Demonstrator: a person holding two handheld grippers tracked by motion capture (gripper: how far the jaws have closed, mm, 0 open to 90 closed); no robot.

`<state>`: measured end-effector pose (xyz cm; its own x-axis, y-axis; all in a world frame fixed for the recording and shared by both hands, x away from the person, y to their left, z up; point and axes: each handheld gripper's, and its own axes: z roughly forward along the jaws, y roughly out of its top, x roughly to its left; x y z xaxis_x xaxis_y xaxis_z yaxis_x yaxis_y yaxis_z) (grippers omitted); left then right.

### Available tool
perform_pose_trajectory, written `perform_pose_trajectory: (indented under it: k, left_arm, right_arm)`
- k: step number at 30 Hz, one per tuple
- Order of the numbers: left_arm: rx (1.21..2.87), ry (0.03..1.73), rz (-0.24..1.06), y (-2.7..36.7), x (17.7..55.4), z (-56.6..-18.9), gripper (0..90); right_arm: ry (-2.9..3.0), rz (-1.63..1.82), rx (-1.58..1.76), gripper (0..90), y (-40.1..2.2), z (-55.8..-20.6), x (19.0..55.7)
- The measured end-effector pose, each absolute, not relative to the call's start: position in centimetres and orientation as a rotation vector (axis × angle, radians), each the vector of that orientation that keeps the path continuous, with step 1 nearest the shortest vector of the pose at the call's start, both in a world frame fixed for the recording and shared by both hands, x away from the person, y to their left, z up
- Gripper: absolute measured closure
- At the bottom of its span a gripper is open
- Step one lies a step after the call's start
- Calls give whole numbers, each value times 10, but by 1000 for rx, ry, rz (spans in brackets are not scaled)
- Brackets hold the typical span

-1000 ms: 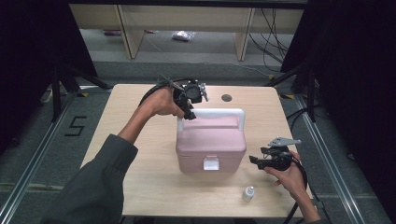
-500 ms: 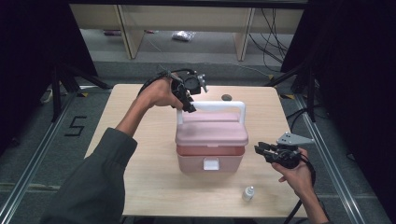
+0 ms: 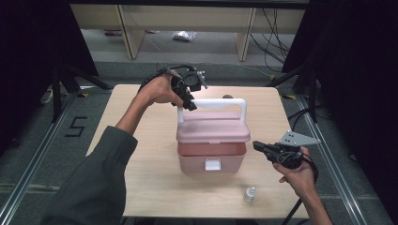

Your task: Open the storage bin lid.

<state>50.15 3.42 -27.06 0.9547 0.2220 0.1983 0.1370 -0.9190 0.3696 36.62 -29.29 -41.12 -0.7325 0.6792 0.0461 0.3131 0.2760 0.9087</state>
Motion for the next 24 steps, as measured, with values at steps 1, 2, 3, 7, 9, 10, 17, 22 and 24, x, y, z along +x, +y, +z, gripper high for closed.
perform_pose_trajectory:
  k: [1, 2, 3, 7, 9, 10, 17, 22, 24]
  left_arm:
    - [2750, 263, 336, 34, 501, -271, 703]
    - [2750, 263, 335, 34, 501, -270, 704]
    - [2751, 264, 333, 34, 501, -271, 704]
    - [2750, 264, 334, 34, 501, -271, 704]
    - [2749, 265, 335, 34, 501, -271, 704]
    - [2749, 265, 332, 34, 501, -271, 704]
    - [2748, 267, 333, 34, 501, -271, 703]
    - [2748, 268, 330, 34, 501, -271, 703]
    - [2749, 268, 327, 34, 501, -271, 703]
  right_arm:
    - [2195, 1437, 858, 900, -293, -410, 368]
    - [2201, 1439, 884, 900, -292, -409, 367]
    - [2197, 1448, 870, 900, -292, -409, 368]
    - [2206, 1473, 879, 900, -287, -411, 371]
    - [2213, 1484, 863, 900, -285, -411, 373]
    - [2206, 1484, 848, 900, -284, -411, 375]
    - [2240, 1489, 856, 900, -276, -410, 380]
    - [2228, 1519, 833, 900, -272, -411, 385]
    - [2230, 1523, 831, 900, -272, -411, 386]
